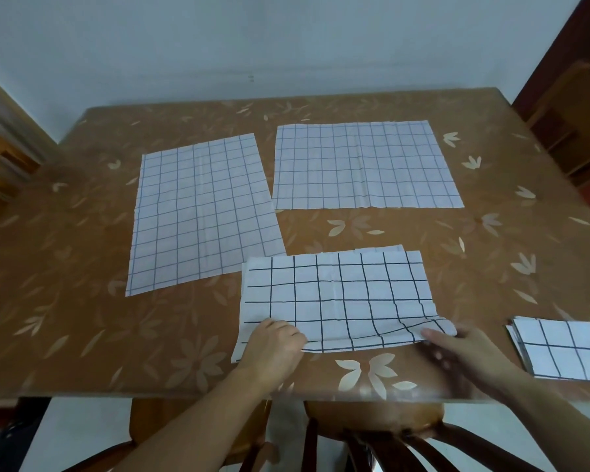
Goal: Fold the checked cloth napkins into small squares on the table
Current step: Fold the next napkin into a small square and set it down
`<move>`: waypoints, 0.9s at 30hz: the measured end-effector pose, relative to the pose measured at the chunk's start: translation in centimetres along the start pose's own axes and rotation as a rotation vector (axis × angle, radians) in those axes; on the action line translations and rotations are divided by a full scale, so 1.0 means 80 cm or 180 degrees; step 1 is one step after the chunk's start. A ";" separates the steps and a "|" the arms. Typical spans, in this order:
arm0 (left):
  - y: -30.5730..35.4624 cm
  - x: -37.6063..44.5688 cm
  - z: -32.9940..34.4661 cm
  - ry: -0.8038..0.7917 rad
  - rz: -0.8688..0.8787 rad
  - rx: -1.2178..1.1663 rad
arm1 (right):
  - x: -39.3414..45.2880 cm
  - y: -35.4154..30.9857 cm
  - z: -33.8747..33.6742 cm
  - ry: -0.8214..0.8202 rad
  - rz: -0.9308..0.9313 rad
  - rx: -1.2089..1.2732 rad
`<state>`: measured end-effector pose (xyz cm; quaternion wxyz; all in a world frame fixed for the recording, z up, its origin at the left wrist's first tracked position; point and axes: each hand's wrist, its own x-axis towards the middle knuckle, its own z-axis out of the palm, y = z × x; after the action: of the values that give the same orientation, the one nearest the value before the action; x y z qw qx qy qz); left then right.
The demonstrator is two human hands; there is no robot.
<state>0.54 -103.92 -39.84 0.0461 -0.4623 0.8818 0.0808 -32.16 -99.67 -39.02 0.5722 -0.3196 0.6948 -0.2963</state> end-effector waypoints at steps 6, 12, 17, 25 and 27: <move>-0.003 0.000 0.000 -0.0030 0.0079 0.0191 | 0.003 0.005 0.000 0.0401 0.0069 -0.0295; -0.004 0.001 0.007 0.0221 0.0138 -0.0122 | 0.004 0.006 0.012 0.0650 0.0204 -0.0316; 0.006 -0.003 0.007 0.0162 0.0193 -0.0190 | 0.001 0.011 0.006 0.0772 0.0318 -0.0731; 0.000 -0.011 0.029 -0.0088 0.0063 -0.0390 | -0.005 0.021 0.037 0.1780 -0.0675 -0.3201; 0.008 -0.005 0.030 0.0044 0.0001 -0.0492 | -0.008 0.011 0.068 0.1585 -0.1406 -0.3380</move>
<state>0.23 -102.80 -42.07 0.0042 -0.4649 0.8733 0.1454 -26.84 -98.91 -40.22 0.0816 -0.6177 0.7773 -0.0874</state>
